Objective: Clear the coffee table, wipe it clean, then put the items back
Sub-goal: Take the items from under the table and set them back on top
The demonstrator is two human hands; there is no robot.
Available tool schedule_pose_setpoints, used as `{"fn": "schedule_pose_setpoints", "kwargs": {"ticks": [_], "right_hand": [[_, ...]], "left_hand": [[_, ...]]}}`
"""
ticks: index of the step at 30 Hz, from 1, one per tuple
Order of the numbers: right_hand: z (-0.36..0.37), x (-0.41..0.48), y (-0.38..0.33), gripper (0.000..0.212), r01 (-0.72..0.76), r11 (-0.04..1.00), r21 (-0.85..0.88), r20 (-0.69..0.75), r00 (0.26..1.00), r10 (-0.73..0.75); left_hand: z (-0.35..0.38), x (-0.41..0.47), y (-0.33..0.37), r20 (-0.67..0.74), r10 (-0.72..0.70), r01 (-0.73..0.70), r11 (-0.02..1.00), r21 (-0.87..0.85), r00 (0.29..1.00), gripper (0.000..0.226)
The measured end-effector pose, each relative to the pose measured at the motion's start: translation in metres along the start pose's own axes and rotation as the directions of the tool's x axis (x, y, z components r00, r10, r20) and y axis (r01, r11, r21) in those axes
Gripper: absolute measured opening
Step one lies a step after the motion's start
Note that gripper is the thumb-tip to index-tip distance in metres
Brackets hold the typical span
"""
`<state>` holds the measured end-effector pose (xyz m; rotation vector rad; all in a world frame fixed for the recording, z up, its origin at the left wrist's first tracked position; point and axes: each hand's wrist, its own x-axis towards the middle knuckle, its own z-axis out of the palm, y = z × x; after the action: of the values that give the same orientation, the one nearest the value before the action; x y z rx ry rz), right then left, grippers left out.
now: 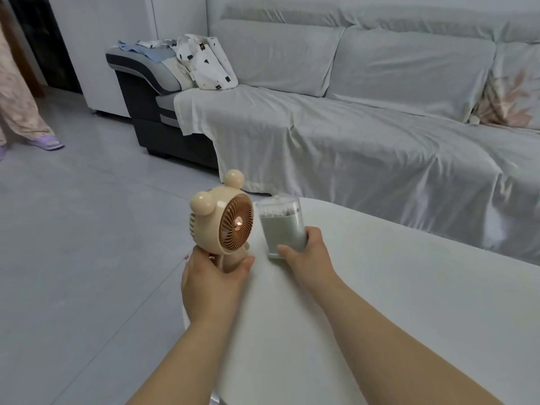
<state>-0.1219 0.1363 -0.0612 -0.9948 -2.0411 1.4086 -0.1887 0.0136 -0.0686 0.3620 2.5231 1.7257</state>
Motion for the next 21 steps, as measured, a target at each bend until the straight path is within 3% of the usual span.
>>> {"fn": "schedule_pose_setpoints", "kwargs": {"ticks": [10,21], "right_hand": [[0.029,0.041,0.005,0.045,0.033,0.918,-0.396,-0.097,0.992,-0.078],[0.039,0.059,0.002,0.054,0.059,0.861,-0.505,-0.031,0.996,-0.087]], "left_hand": [[0.004,0.006,-0.008,-0.007,0.071,-0.070,0.995,0.076,0.997,0.044],[0.007,0.008,-0.006,0.023,0.123,-0.125,0.978,0.167,0.992,0.041]]}}
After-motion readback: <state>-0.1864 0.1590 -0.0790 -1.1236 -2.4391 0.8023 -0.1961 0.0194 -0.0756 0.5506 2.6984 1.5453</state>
